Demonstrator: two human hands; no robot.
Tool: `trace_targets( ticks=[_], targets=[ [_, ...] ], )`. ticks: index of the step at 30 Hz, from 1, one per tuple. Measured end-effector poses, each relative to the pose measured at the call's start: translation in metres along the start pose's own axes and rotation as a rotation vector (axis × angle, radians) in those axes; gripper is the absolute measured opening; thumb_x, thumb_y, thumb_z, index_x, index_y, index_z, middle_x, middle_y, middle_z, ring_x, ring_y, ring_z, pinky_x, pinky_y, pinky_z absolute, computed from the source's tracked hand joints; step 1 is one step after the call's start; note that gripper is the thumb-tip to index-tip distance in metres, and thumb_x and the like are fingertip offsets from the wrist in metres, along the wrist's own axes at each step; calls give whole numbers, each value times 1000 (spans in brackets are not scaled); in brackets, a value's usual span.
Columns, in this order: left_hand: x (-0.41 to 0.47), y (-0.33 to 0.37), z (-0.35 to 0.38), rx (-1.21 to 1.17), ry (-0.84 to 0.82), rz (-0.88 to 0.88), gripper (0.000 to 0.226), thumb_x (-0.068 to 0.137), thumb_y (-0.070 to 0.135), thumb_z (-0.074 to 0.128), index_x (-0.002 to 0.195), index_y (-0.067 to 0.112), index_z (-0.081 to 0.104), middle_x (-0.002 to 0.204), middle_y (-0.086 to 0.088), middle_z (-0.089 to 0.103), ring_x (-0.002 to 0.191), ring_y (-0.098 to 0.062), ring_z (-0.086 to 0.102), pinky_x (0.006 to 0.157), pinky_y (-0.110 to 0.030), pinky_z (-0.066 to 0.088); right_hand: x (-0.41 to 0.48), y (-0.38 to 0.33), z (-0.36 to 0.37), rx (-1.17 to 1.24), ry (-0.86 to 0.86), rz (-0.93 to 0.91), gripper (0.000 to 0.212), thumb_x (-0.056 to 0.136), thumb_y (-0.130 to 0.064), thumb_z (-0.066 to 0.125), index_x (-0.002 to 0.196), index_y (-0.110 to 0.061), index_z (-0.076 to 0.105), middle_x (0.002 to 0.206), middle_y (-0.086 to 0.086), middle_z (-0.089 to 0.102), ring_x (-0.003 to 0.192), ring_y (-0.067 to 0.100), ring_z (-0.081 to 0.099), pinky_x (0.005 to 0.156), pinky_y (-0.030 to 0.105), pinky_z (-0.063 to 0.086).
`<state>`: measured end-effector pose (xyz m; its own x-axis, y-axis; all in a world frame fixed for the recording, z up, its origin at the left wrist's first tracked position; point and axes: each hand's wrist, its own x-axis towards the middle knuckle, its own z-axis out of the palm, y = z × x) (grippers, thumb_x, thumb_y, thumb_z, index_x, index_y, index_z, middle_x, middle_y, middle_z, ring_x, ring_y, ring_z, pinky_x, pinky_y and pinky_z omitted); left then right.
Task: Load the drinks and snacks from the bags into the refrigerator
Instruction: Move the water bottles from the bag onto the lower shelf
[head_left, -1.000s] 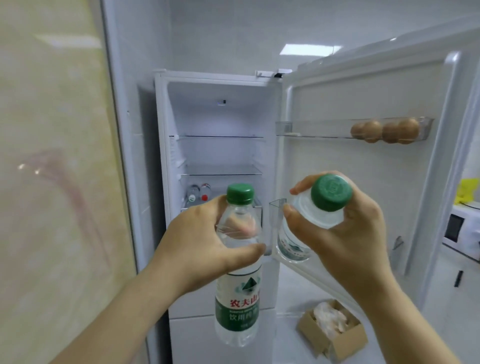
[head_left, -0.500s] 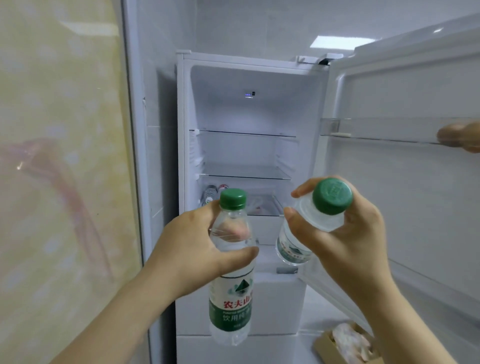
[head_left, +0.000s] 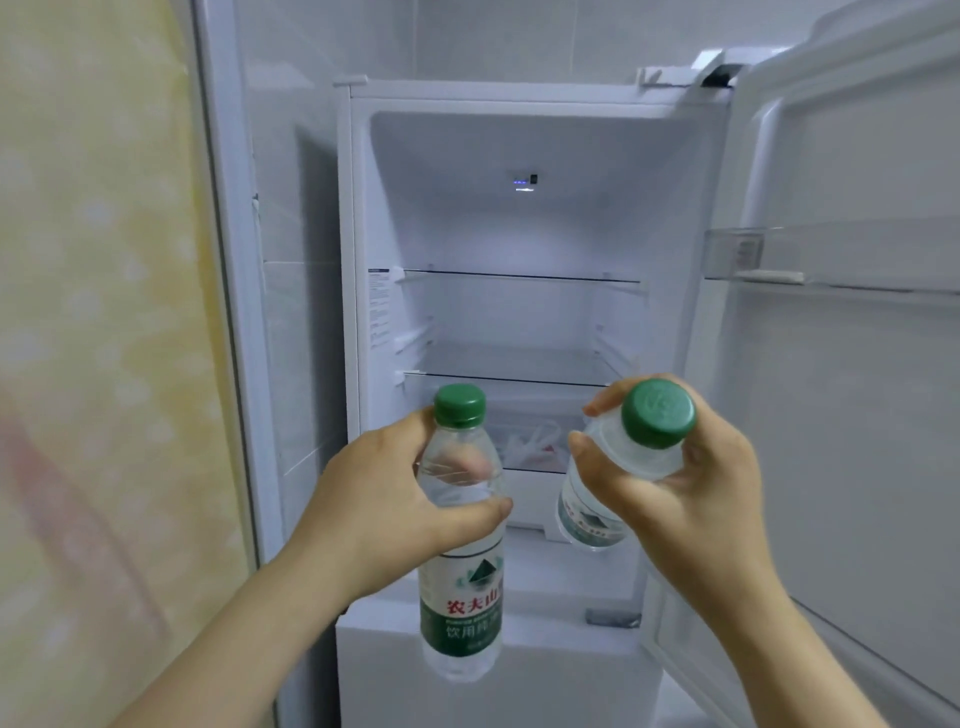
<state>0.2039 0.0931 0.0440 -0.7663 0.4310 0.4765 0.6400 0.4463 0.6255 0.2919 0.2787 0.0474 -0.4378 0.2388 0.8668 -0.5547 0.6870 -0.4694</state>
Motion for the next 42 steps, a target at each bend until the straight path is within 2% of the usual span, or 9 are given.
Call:
trace_targets(
  ticks=[8, 13, 21, 25, 28, 31, 36, 39, 42],
  targets=[
    [68, -39, 22, 0, 67, 47, 40, 58, 57, 74, 92, 43, 57, 87, 33, 65, 81, 6, 63, 75, -30, 55, 29, 59, 31, -17, 2, 24, 19, 70, -35, 71, 82, -22, 63, 84, -6, 66, 77, 16, 62, 66, 29, 51],
    [124, -72, 38, 0, 89, 100, 39, 60, 55, 74, 92, 42, 55, 82, 25, 67, 76, 5, 63, 71, -27, 55, 53, 99, 63, -66, 2, 38, 21, 70, -35, 72, 82, -20, 63, 83, -5, 66, 76, 16, 62, 66, 35, 51],
    [207, -134, 72, -10, 78, 162, 49, 60, 55, 76, 101, 39, 57, 86, 22, 66, 83, -4, 62, 75, -29, 52, 76, 171, 116, -94, 50, 135, 19, 67, -20, 77, 81, -19, 65, 82, -7, 68, 77, 11, 64, 68, 20, 50],
    [233, -157, 91, -10, 51, 188, 55, 54, 66, 65, 102, 40, 55, 88, 20, 68, 84, -6, 64, 75, -30, 53, 79, 200, 129, -145, 82, 156, 19, 66, -34, 73, 79, -25, 63, 80, -9, 67, 74, 9, 63, 66, 15, 47],
    [248, -166, 105, -8, 40, 196, 56, 53, 69, 60, 100, 42, 53, 88, 20, 68, 83, -6, 65, 75, -30, 53, 82, 221, 134, -147, 92, 195, 20, 65, -34, 74, 79, -25, 64, 80, -11, 68, 73, 6, 64, 65, 12, 47],
    [259, -170, 116, -19, 37, 195, 53, 54, 69, 62, 99, 45, 50, 86, 19, 68, 79, -4, 63, 72, -29, 53, 87, 242, 138, -159, 85, 214, 19, 66, -31, 76, 79, -24, 64, 78, -10, 67, 72, 8, 63, 64, 15, 48],
    [273, -177, 133, 4, 58, 205, 55, 55, 66, 63, 105, 43, 54, 90, 19, 68, 81, -3, 63, 72, -23, 51, 91, 270, 141, -160, 81, 223, 22, 68, -39, 71, 80, -22, 64, 79, -8, 66, 72, 9, 62, 64, 14, 46],
    [276, -181, 140, 2, 92, 221, 59, 56, 65, 62, 110, 42, 54, 92, 20, 67, 87, -1, 58, 69, -6, 41, 92, 283, 142, -127, 95, 251, 20, 68, -30, 75, 81, -20, 65, 80, -11, 67, 74, 4, 63, 66, 8, 43],
    [279, -187, 149, -11, 134, 226, 57, 58, 63, 64, 108, 38, 57, 95, 20, 66, 91, -1, 55, 69, -2, 37, 91, 298, 148, -86, 113, 269, 18, 68, -22, 75, 82, -17, 65, 81, -9, 67, 77, 6, 64, 69, 9, 43]
  ],
)
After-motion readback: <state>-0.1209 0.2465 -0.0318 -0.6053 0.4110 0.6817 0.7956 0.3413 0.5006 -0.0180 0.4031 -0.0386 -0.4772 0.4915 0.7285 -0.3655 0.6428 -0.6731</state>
